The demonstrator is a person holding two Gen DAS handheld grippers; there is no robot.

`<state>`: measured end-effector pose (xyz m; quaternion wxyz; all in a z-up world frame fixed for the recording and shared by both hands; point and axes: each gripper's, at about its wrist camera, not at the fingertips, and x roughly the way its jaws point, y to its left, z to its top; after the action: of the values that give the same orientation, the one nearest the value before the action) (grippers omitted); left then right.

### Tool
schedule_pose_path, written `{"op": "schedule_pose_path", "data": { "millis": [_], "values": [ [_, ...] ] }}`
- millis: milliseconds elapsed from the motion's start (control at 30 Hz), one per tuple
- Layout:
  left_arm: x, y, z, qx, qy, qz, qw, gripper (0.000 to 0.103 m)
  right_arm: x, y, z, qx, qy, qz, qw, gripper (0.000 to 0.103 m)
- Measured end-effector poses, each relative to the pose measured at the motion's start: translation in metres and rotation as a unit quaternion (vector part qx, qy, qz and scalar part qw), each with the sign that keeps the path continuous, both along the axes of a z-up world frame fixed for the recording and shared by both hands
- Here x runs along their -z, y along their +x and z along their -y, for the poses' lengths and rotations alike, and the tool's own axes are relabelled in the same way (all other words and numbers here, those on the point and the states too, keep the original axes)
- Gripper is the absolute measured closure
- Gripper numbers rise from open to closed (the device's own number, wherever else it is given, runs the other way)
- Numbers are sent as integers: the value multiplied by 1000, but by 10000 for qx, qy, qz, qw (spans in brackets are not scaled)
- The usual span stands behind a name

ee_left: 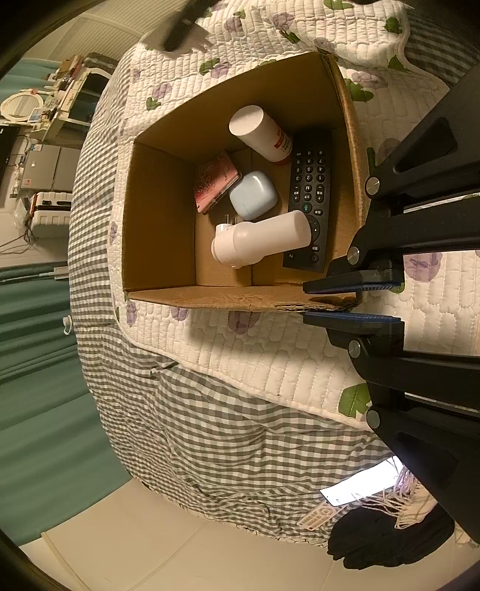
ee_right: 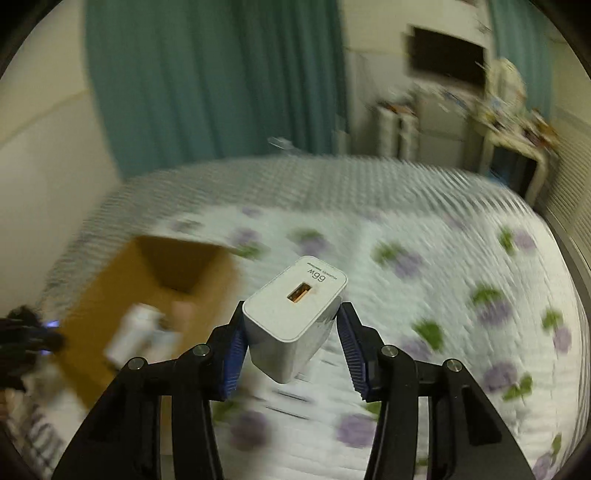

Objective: Organize rigid objects
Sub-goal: 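Carry the white charger into the box with the right tool and release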

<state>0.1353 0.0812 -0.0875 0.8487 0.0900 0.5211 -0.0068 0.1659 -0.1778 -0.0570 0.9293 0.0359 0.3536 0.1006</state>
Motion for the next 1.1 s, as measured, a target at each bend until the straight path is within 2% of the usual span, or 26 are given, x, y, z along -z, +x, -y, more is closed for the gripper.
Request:
{"op": "schedule_pose_path", "data": {
  "millis": [133, 267, 367, 567, 633, 667, 800, 900, 1000, 1100],
  "values": [
    [0, 0, 0, -1, -4, -2, 10000, 94, -21, 1, -64, -948, 59, 143, 9954, 56],
    [0, -1, 0, -4, -31, -11, 10000, 94, -7, 1, -122, -1556, -220, -50, 9876, 56],
    [0, -2, -1, -1, -54, -18, 10000, 95, 12, 0, -146, -1797, -351, -290, 9827, 56],
    [-1, -2, -1, 0, -63, -12, 10000, 95, 35, -2, -153, -1907, -727, -542, 9774, 55],
    [-1, -2, 0, 9, -69, -18, 10000, 95, 26, -5, -146, -1844, -617, -336, 9803, 33],
    [-1, -2, 0, 12, -55, -25, 10000, 94, 19, -5, -140, -1768, -519, -204, 9827, 18],
    [-3, -2, 1, 18, -47, -19, 10000, 94, -19, -5, -105, -1429, -172, 292, 9892, 14],
    [-3, -2, 3, 14, -23, -13, 10000, 94, -38, -2, -64, -821, -197, 599, 9946, 11],
    [-3, -2, 3, 4, -9, -7, 10000, 94, -42, 3, -17, -170, -120, 640, 9977, 11],
    [-3, -1, 3, 1, 3, -9, 10000, 94, -26, 8, 21, 354, -162, 447, 9982, 11]
  ]
}}
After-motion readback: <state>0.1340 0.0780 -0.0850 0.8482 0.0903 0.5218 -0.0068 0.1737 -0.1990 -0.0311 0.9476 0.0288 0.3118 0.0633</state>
